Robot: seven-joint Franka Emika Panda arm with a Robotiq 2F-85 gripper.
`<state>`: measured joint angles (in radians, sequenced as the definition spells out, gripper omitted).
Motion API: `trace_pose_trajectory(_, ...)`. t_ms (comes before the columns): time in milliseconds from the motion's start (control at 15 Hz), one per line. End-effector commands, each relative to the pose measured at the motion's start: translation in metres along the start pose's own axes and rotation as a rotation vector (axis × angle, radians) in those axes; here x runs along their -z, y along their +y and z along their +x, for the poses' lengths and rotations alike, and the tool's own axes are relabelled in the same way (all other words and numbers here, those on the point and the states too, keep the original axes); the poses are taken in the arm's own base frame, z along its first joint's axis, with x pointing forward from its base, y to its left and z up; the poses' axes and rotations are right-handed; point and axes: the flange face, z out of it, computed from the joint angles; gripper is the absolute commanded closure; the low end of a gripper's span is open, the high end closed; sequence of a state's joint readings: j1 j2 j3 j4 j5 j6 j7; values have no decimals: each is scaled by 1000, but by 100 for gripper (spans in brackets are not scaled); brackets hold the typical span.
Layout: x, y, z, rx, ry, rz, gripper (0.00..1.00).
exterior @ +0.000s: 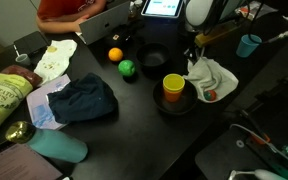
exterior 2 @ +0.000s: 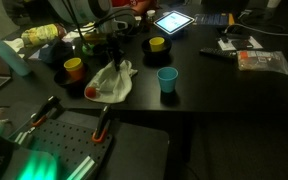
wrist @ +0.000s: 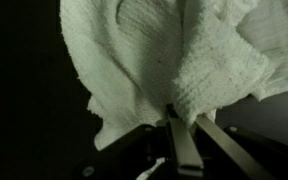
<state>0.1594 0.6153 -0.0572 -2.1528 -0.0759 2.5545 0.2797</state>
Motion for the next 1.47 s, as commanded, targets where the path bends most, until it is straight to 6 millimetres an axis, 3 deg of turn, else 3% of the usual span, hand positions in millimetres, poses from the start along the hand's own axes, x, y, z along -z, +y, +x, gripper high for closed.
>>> trace_pose_trajectory(0, 16, -9, 32, 29, 119, -52, 93)
trace_pose_trajectory(333, 53, -11, 57, 39, 279, -79, 93)
trace_pose_trajectory(733, 95, -10, 67, 33, 425, -74, 93)
trace_pose_trajectory(1400, 98, 7, 28, -28, 264, -113, 91)
